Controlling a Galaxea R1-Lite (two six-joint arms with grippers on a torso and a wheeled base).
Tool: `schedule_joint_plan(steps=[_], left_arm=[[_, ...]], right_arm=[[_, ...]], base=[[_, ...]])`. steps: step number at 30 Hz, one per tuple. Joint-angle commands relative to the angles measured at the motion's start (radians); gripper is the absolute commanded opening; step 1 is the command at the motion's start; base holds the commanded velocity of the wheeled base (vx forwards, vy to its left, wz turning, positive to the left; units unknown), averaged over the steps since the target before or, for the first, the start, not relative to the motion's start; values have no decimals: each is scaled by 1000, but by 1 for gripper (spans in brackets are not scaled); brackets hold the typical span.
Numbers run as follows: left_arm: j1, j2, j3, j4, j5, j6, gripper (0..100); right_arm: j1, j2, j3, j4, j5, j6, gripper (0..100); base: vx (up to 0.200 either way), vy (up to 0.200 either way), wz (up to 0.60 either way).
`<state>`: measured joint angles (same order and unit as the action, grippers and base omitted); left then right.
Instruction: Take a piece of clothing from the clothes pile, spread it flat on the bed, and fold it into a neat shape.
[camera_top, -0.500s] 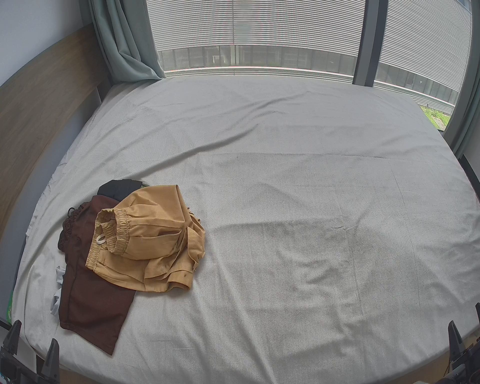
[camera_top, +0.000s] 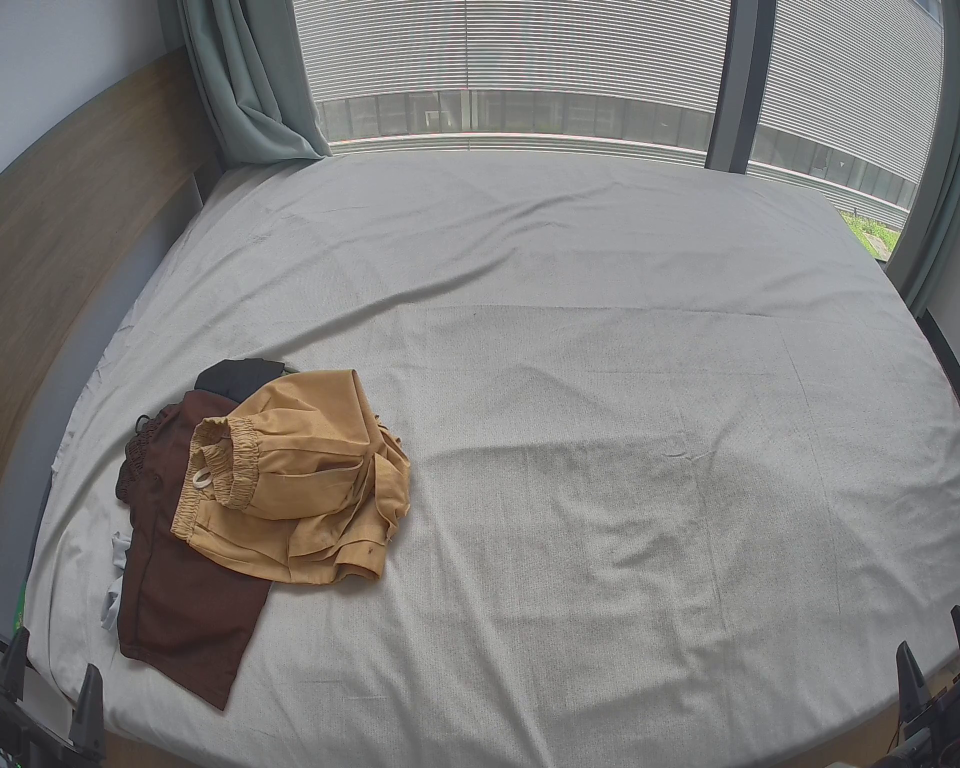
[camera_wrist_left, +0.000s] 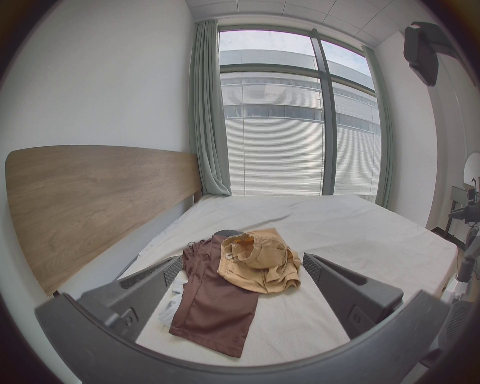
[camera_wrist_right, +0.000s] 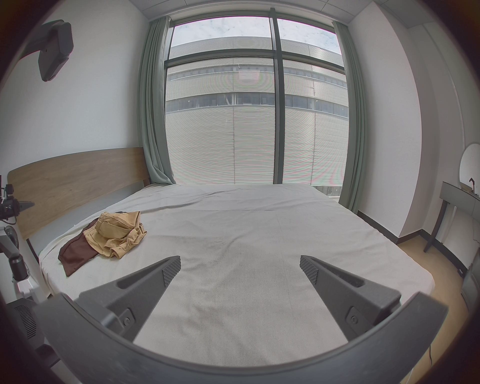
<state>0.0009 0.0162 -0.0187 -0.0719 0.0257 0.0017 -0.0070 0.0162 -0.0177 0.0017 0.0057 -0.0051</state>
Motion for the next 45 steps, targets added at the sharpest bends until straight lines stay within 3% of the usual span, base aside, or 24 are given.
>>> schedule_joint_plan(steps=[1, 13, 29, 37, 41, 45], left_arm=[[-1, -12, -10, -9, -1, -2, 100], [-47, 148, -153, 30, -38, -14, 100], [-82, 427, -254, -51, -69, -16, 100], [-119, 539, -260, -92, -93, -72, 100], [-117, 596, -280, -117, -170, -131, 100], [-105, 648, -283, -128, -198, -175, 100]], right_arm=[[-1, -12, 16, 0, 0, -1, 100], [1, -12, 16, 0, 0, -1, 100], [2, -12, 16, 0, 2, -6, 100], [2, -12, 16, 0, 2, -6, 100], [2, -12, 16, -2, 8, -7, 100], [2, -12, 16, -2, 13, -7, 100]], base=[[0, 0, 0], [0, 0, 0], [0, 0, 0], [0, 0, 0], [0, 0, 0], [0, 0, 0]])
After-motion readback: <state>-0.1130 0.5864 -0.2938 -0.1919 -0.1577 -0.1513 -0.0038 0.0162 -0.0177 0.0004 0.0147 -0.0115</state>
